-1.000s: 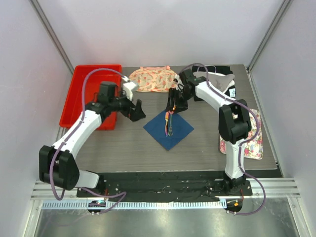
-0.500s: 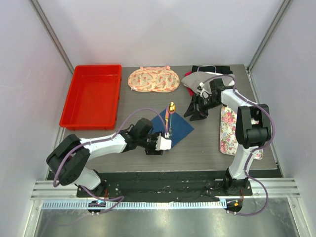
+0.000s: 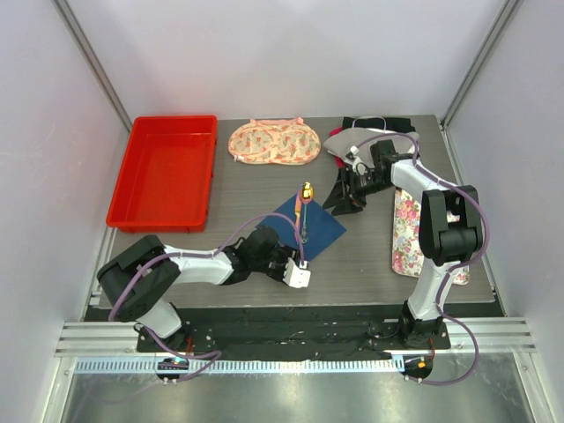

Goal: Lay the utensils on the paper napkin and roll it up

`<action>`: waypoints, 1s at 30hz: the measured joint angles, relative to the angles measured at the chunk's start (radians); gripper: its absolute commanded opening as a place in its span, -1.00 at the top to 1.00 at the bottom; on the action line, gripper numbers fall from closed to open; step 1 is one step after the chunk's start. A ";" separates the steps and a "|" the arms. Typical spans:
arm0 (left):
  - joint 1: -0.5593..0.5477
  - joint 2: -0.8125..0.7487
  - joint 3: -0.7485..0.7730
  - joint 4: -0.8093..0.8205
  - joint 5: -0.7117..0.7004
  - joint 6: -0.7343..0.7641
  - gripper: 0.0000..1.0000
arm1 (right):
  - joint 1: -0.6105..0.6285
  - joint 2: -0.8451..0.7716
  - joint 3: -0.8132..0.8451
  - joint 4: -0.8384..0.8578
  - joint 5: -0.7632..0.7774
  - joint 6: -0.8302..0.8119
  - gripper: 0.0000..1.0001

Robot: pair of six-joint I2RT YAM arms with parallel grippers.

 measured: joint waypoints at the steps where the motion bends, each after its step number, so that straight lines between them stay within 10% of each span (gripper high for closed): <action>1: -0.003 0.001 -0.004 0.010 -0.003 0.001 0.06 | 0.000 0.000 0.000 0.000 -0.002 0.000 -0.15; 19: 0.003 0.011 0.033 0.027 -0.052 -0.062 0.83 | 0.000 0.000 -0.002 0.000 -0.009 -0.007 -0.11; 30: 0.084 0.067 0.197 -0.038 -0.051 -0.169 0.89 | 0.000 0.008 -0.024 -0.013 -0.011 -0.027 0.09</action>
